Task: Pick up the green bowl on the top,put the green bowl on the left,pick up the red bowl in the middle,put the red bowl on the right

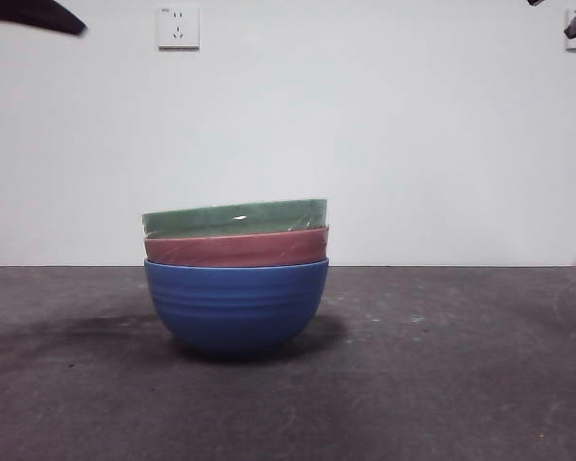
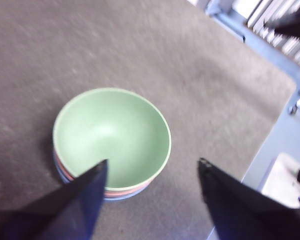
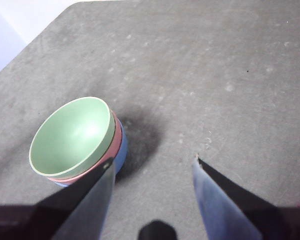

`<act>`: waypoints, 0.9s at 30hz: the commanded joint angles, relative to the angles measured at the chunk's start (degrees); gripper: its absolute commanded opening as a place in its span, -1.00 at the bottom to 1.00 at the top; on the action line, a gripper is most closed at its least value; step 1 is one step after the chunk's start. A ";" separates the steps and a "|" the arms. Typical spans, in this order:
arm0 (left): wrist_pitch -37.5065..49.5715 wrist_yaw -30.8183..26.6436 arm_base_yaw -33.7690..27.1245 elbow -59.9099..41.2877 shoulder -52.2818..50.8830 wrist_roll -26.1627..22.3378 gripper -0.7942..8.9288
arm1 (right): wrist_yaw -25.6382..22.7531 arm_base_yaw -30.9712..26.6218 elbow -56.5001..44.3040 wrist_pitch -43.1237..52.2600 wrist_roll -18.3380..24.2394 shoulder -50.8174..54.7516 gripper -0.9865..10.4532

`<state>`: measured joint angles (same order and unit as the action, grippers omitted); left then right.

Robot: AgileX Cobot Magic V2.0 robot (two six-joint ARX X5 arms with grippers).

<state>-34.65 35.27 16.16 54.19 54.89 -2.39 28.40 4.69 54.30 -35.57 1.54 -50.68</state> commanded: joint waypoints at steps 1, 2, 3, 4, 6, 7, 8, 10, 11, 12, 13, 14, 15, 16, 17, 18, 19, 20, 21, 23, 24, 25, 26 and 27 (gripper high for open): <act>-0.46 -3.10 4.85 1.42 3.28 -2.25 -0.12 | 0.17 0.68 0.13 0.28 0.37 -0.22 -0.38; -0.92 -4.46 6.88 2.23 4.72 -2.84 -0.12 | 0.15 0.81 0.13 0.28 0.33 -0.26 -0.38; -1.09 -6.16 8.92 3.13 6.36 -3.52 -0.12 | 0.17 0.90 0.13 0.28 0.22 -0.35 -0.38; -1.22 -7.67 10.62 3.91 7.82 -3.98 -0.12 | 0.13 1.01 0.13 0.28 0.20 -0.35 -0.38; -1.84 -11.13 14.29 5.92 11.17 -5.42 -0.12 | 0.15 1.11 0.13 0.26 0.13 -0.46 -0.38; -2.16 -12.24 15.69 6.84 12.72 -6.01 -0.12 | 0.15 1.11 0.13 0.26 0.04 -0.46 -0.38; -2.82 -13.27 17.11 7.93 14.43 -7.06 -0.12 | 0.15 1.11 0.13 0.26 0.04 -0.55 -0.38; -4.44 -14.88 19.47 10.19 18.16 -8.61 -0.12 | 0.15 1.11 0.13 0.24 0.04 -0.61 -0.38; -4.94 -15.72 20.26 10.97 19.67 -9.11 -0.13 | 0.15 1.11 0.13 0.24 0.04 -0.66 -0.38; -5.40 -16.31 21.03 11.69 21.18 -9.84 -0.12 | 0.15 1.11 0.13 0.22 0.04 -0.66 -0.38; -5.64 -17.51 21.75 12.28 22.71 -10.23 -0.13 | 0.15 1.11 0.13 0.20 0.04 -0.70 -0.38; -5.75 -18.62 22.43 12.74 24.30 -10.93 -0.13 | 0.15 1.11 0.13 0.20 0.04 -0.70 -0.38; -5.79 -19.45 22.97 13.03 25.51 -11.52 -0.13 | 0.13 1.11 0.13 0.20 0.04 -0.70 -0.38; -5.73 -20.90 23.50 13.16 26.86 -12.09 -0.13 | 0.13 1.11 0.13 0.20 0.04 -0.70 -0.38; -5.75 -21.94 23.85 13.27 27.96 -12.68 -0.13 | 0.15 1.11 0.13 0.20 0.07 -0.70 -0.38; -5.75 -23.06 24.17 13.33 28.92 -12.94 -0.13 | 0.15 1.11 0.13 0.20 0.07 -0.70 -0.38; -5.75 -24.52 24.46 13.33 30.01 -12.96 -0.13 | 0.13 1.11 0.13 0.20 0.07 -0.70 -0.38; -5.73 -25.07 24.65 13.33 30.77 -13.00 -0.13 | 0.13 1.11 0.13 0.20 0.07 -0.70 -0.38; -5.73 -25.24 24.70 13.33 31.47 -13.31 -0.13 | 0.13 1.11 0.13 0.20 0.07 -0.70 -0.38; -5.75 -25.18 24.76 13.33 32.72 -13.92 -0.13 | 0.07 1.11 0.13 0.20 0.07 -0.70 -0.39; -5.73 -25.18 24.76 13.33 33.18 -14.01 -0.13 | 0.02 1.11 0.13 0.20 0.07 -0.70 -0.39; -5.75 -25.16 24.76 13.33 33.68 -14.16 -0.13 | 0.02 1.11 0.13 0.15 0.07 -0.70 -0.39; -5.77 -25.20 24.76 13.33 33.79 -14.19 -0.14 | 0.02 1.11 0.13 0.15 0.07 -0.70 -0.39; -5.73 -25.18 24.76 13.33 33.79 -14.29 -0.19 | 0.02 1.11 0.13 0.13 0.07 -0.70 -0.39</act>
<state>-40.42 9.98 40.69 67.42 88.49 -15.73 28.42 5.67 54.30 -35.59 1.52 -51.24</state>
